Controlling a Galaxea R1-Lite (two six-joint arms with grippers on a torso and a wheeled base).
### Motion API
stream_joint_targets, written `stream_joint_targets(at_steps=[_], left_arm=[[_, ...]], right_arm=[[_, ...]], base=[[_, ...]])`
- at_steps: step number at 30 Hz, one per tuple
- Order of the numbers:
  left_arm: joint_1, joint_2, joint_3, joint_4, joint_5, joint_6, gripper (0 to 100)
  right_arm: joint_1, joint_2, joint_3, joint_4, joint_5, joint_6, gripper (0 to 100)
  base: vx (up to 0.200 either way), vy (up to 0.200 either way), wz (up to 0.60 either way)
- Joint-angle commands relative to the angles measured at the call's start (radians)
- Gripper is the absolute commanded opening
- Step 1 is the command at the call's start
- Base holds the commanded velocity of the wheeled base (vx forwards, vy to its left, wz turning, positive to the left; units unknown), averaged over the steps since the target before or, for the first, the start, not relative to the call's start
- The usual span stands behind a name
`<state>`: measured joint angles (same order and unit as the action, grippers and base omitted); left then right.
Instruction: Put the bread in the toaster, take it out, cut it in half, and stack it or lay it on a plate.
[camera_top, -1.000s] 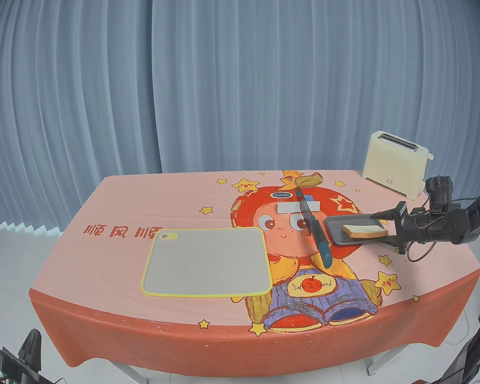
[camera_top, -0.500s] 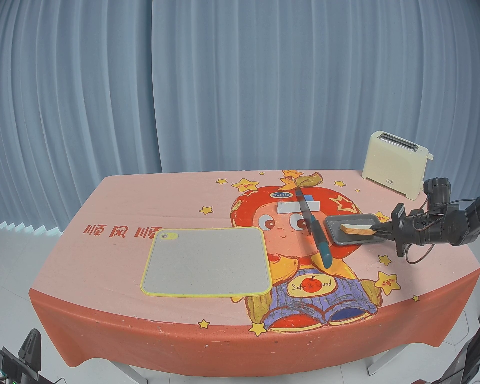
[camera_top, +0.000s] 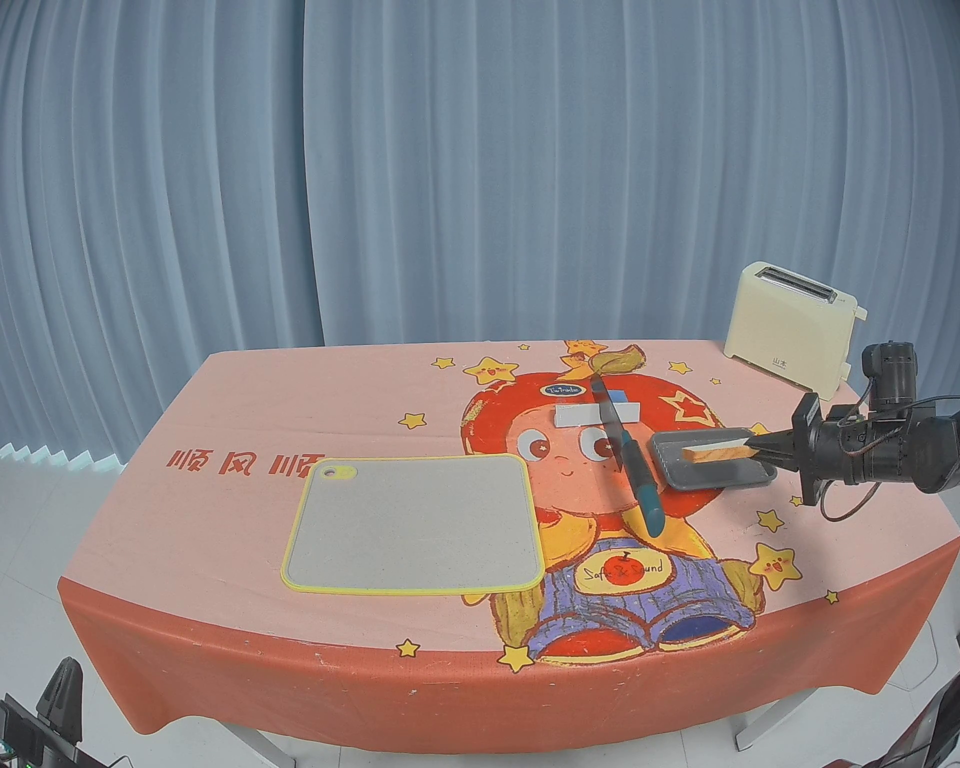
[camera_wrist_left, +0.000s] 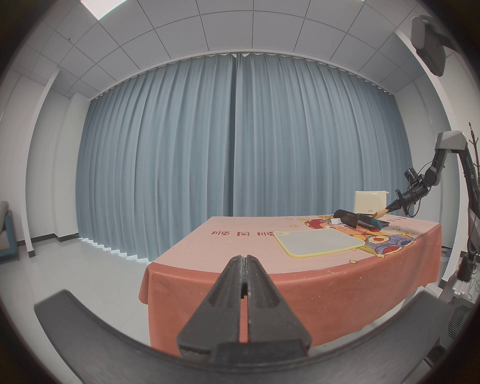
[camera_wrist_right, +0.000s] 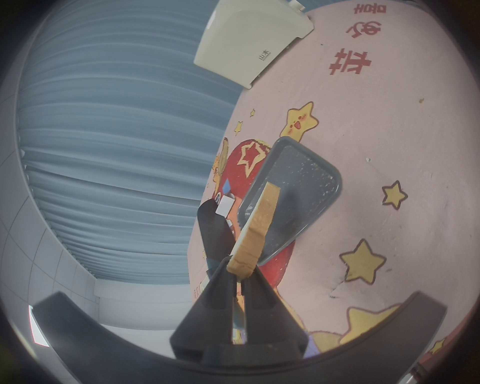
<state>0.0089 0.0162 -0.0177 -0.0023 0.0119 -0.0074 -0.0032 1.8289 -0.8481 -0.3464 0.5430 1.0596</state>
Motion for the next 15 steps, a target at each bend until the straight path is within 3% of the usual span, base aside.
stream_joint_targets(at_steps=[1, 8, 15], left_arm=[[0.0, -0.016, 0.018, -0.001, 0.0, 0.0, 0], [0.0, -0.016, 0.018, -0.001, 0.0, 0.0, 0], [0.0, -0.016, 0.018, -0.001, 0.0, 0.0, 0]], right_arm=[[0.022, -0.08, 0.017, -0.002, -0.008, -0.001, 0], [0.037, -0.146, 0.034, -0.002, -0.038, -0.023, 0], [0.065, -0.185, 0.05, -0.002, -0.133, -0.105, 0]], base=[[0.0, 0.0, 0.0], [0.0, 0.0, 0.0], [0.0, 0.0, 0.0]])
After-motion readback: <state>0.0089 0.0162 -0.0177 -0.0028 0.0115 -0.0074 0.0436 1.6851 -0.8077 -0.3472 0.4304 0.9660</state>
